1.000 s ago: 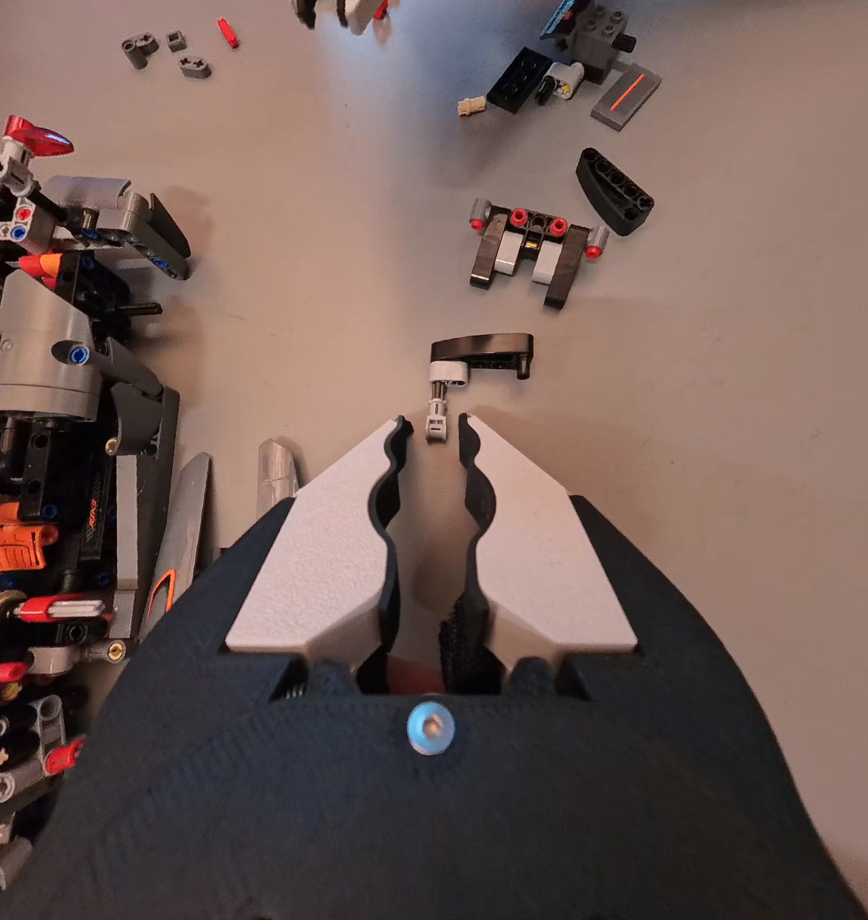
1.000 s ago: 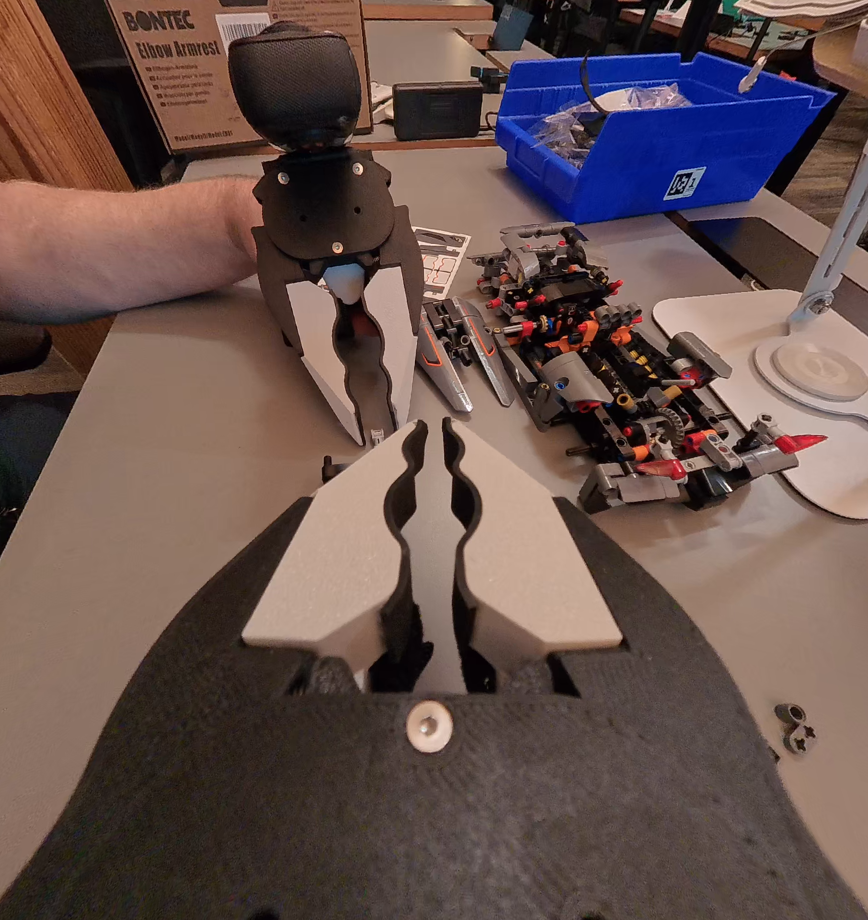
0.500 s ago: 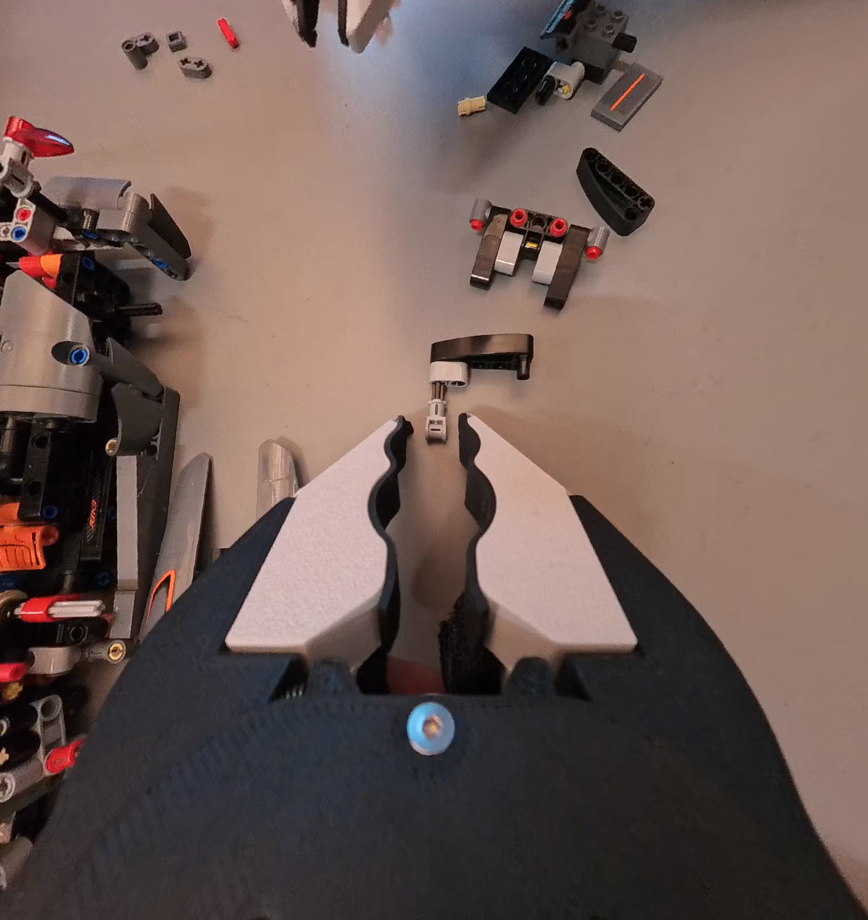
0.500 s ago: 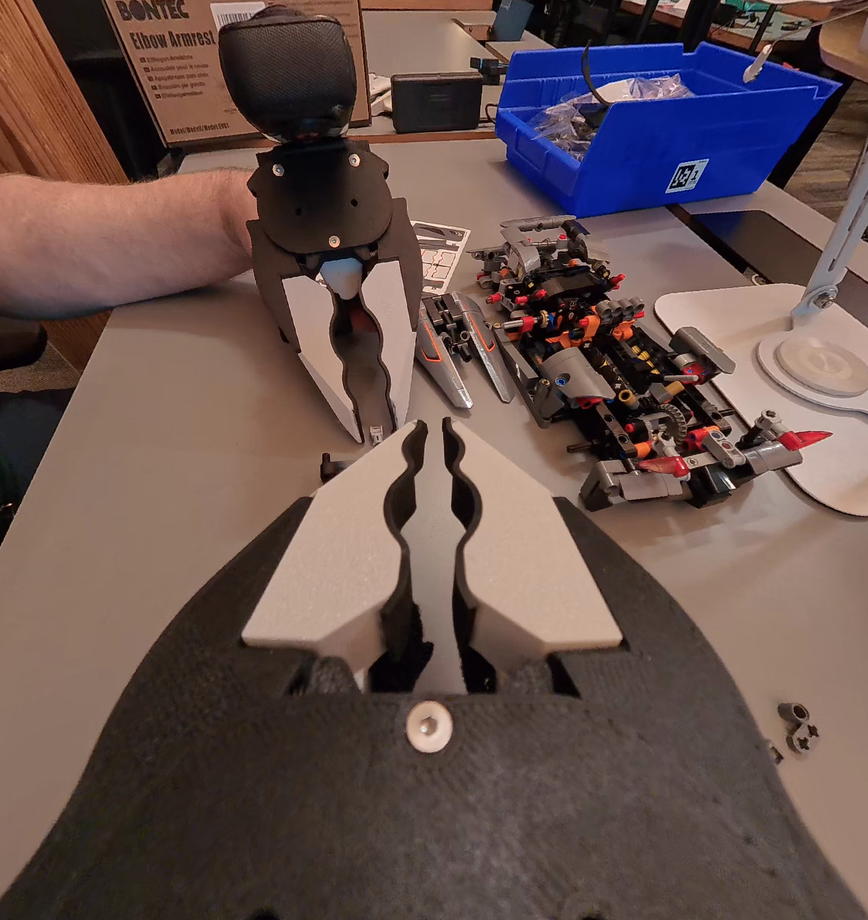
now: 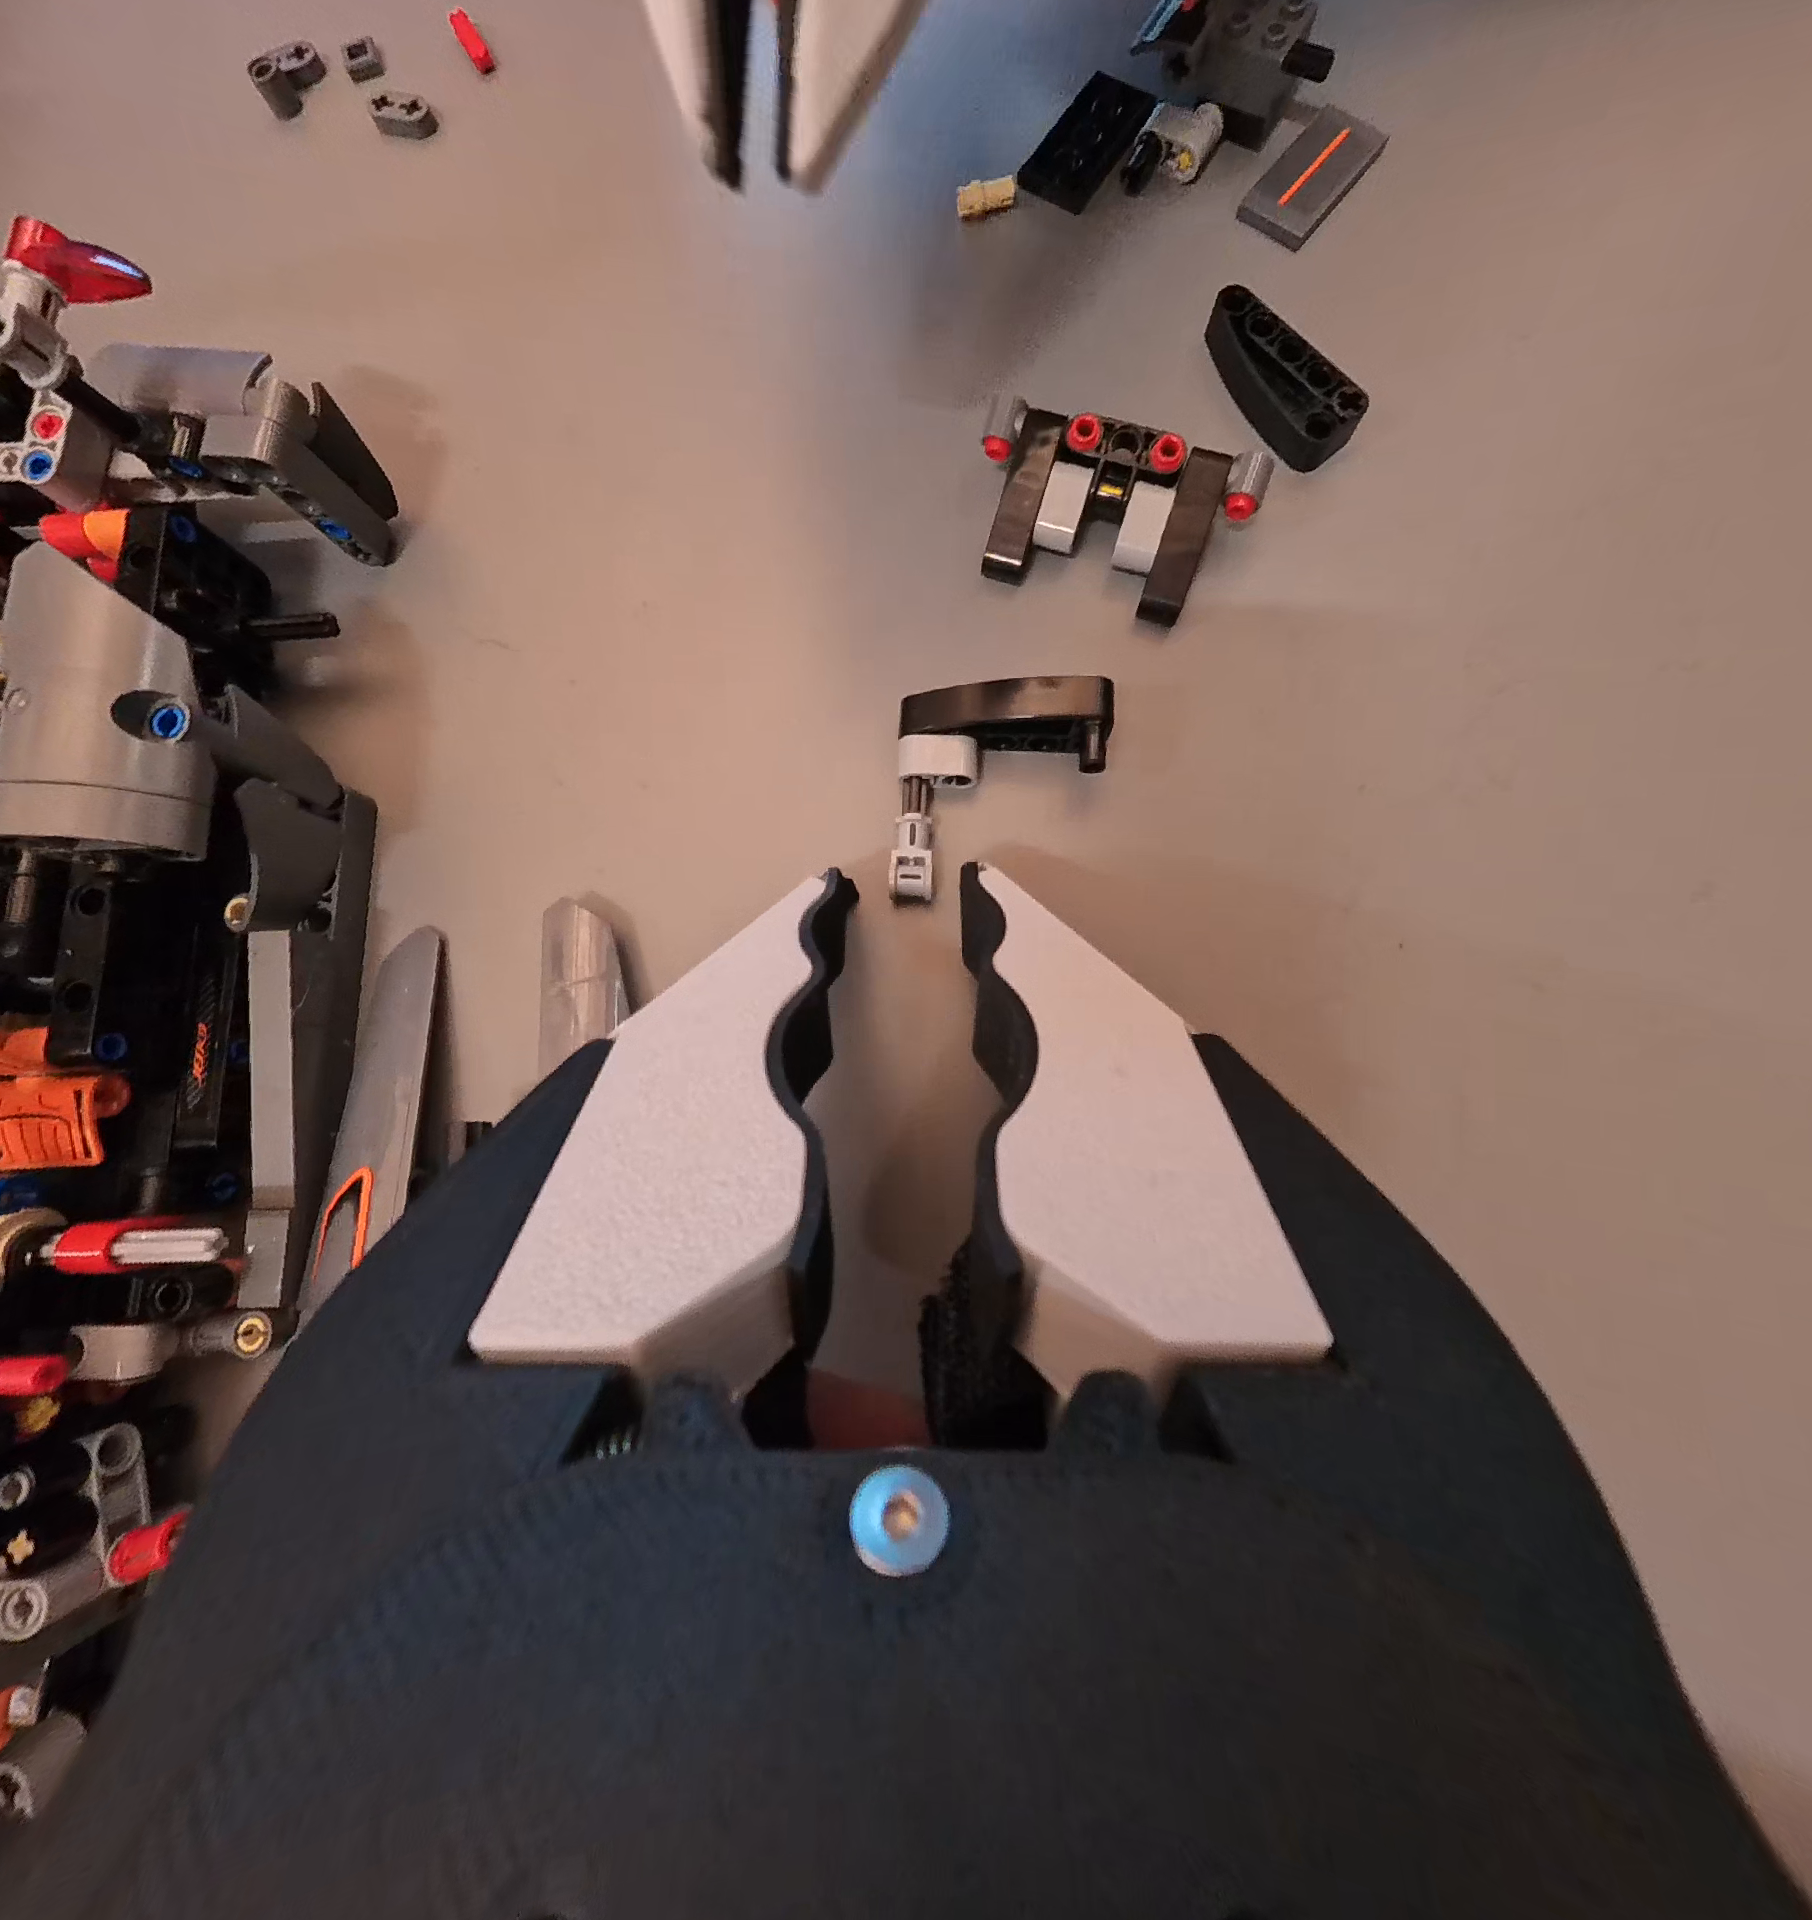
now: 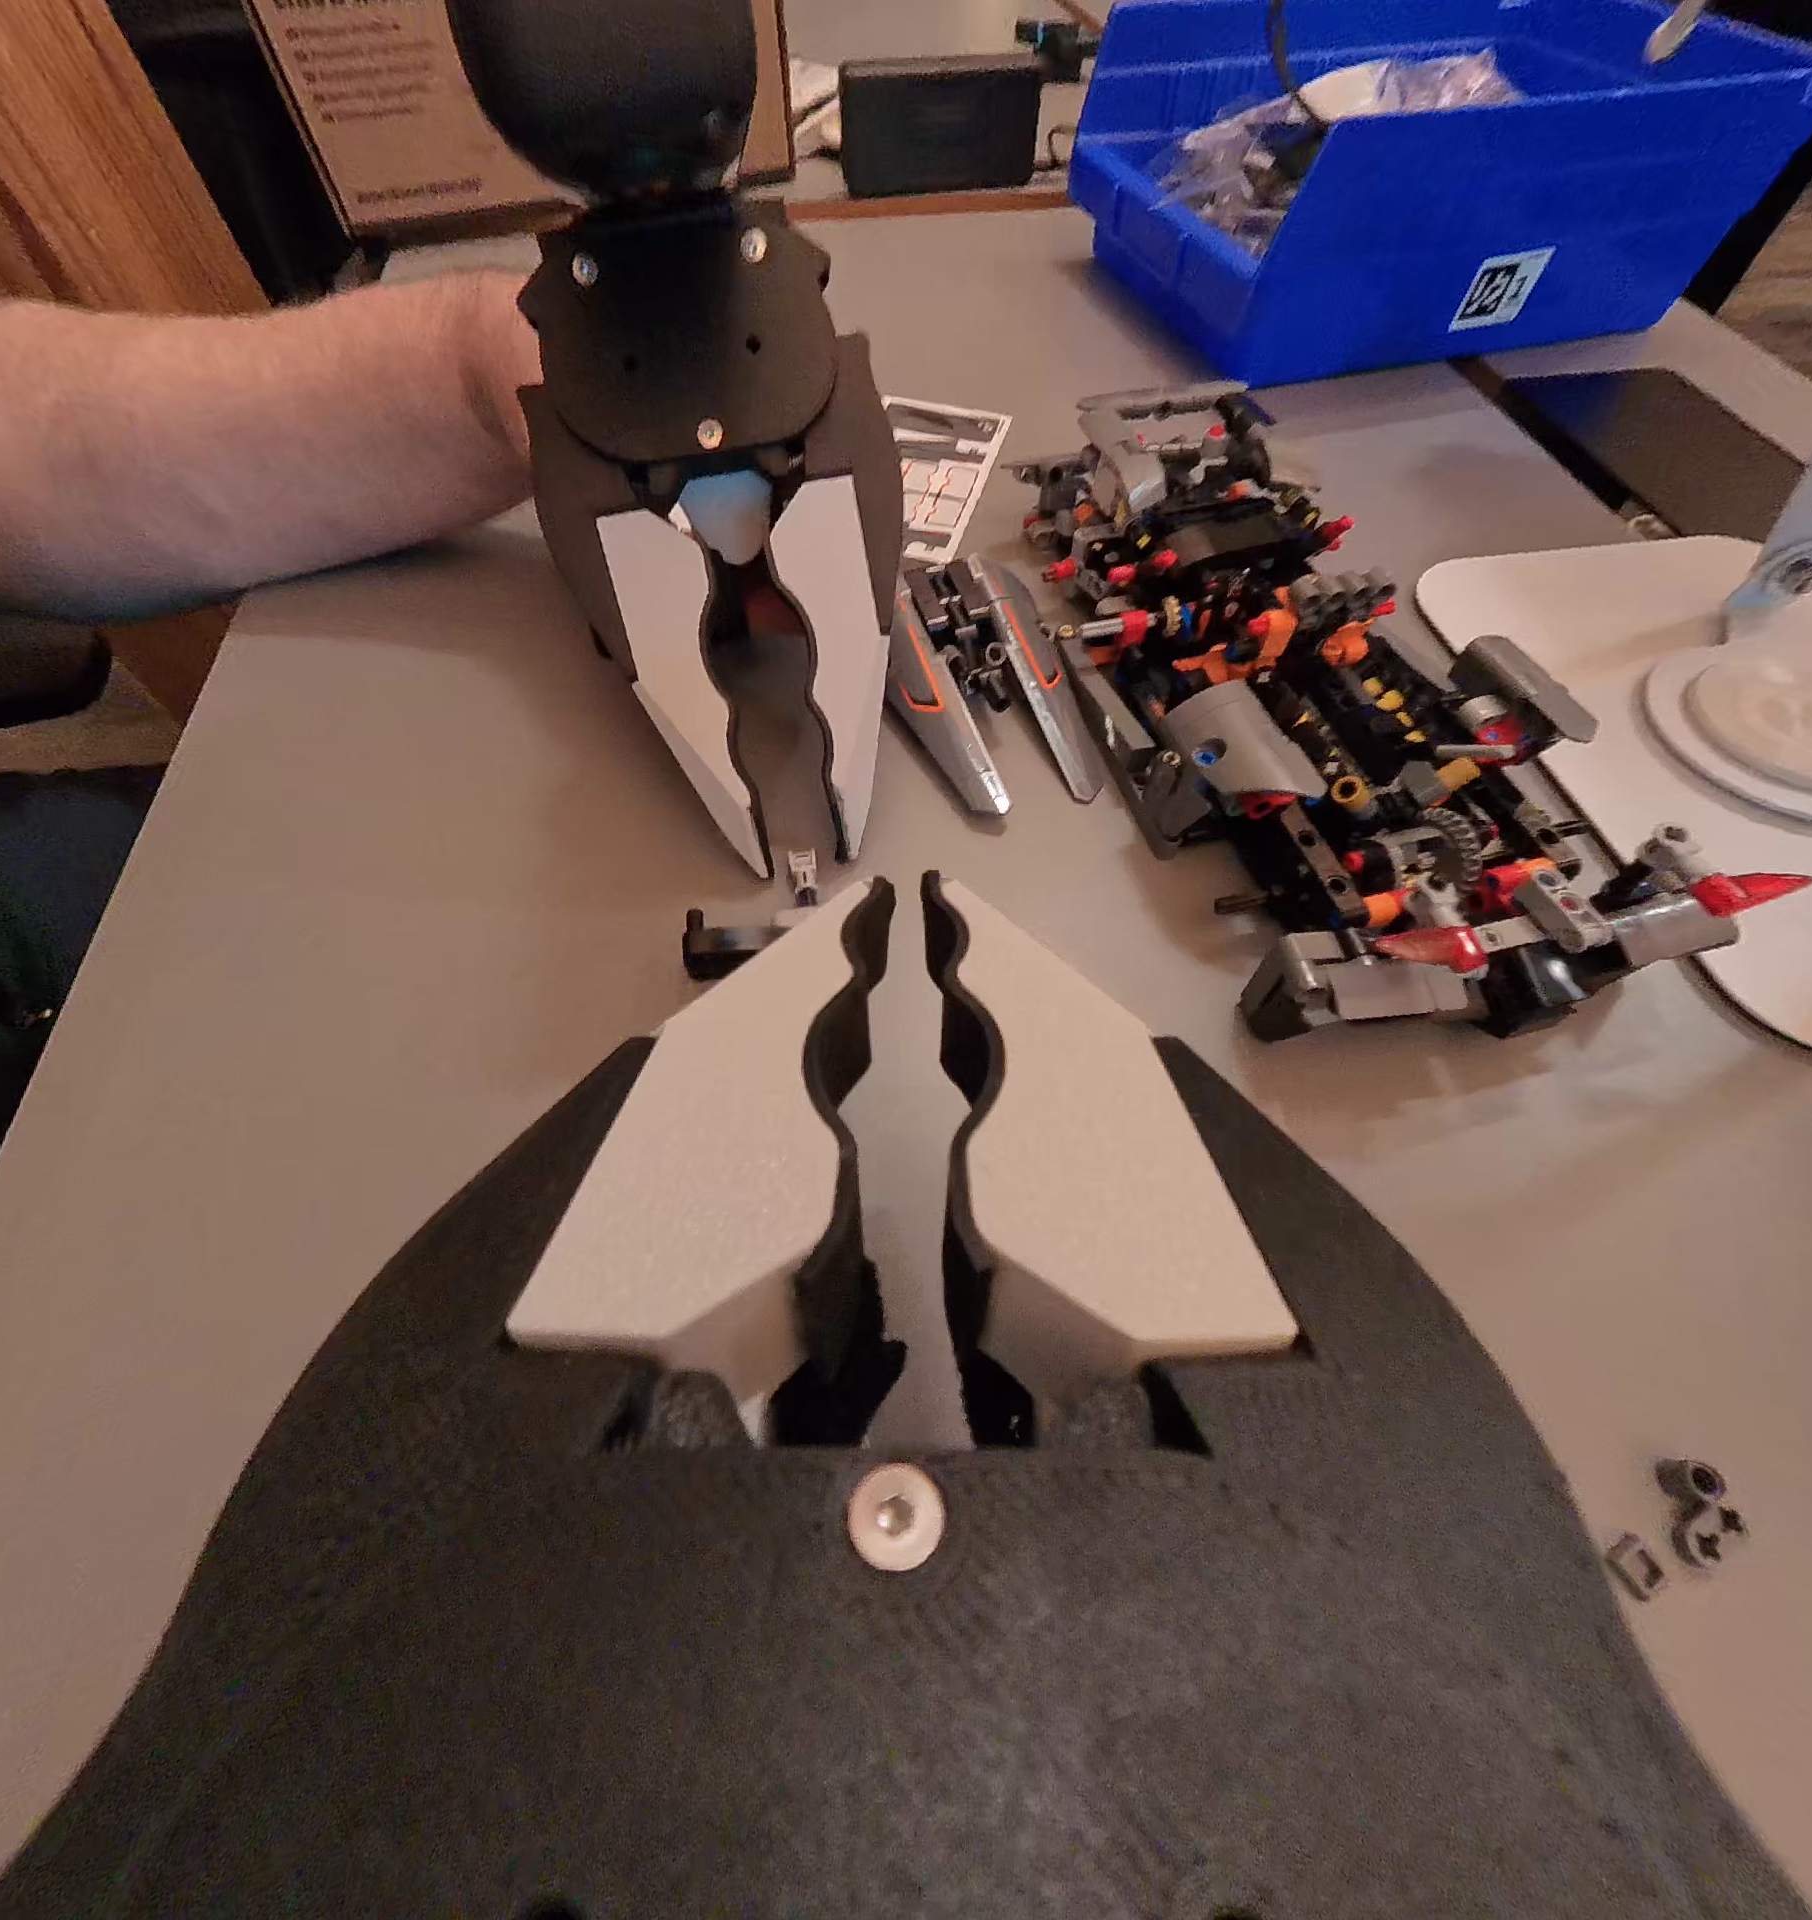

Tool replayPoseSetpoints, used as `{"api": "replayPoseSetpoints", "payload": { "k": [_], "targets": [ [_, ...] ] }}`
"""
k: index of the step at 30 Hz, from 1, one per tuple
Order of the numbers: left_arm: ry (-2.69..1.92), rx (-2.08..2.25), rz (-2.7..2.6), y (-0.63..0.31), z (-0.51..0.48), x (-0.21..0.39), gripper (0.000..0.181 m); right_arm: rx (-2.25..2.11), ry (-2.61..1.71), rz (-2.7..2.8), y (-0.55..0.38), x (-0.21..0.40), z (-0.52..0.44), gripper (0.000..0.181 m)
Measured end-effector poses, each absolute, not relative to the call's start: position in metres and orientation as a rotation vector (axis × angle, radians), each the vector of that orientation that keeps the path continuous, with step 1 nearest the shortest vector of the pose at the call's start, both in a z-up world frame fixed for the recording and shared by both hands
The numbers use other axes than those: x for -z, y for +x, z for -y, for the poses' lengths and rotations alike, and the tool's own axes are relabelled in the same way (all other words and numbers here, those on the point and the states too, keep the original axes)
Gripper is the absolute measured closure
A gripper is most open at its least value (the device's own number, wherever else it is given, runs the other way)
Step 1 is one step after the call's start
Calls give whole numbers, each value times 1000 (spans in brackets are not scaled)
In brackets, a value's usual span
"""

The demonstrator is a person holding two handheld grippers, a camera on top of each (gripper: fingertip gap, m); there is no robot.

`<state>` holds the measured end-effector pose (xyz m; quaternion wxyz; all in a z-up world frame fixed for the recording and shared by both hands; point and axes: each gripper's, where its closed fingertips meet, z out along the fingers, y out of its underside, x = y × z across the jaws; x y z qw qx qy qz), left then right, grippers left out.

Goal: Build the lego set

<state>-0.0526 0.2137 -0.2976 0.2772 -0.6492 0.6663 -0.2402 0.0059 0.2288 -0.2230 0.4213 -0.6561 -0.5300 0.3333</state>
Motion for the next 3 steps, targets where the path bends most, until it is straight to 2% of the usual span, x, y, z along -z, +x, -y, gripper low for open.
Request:
{"api": "replayPoseSetpoints", "payload": {
  "k": [1,3],
  "targets": [
    [-1743,647,-1789,-53,-214,298,161,-831,-1653,1359,5,227,-226,178],
    [-1744,648,-1789,-53,-214,298,161,-824,-1685,1424,2,239,-220,178]
  ]
}}
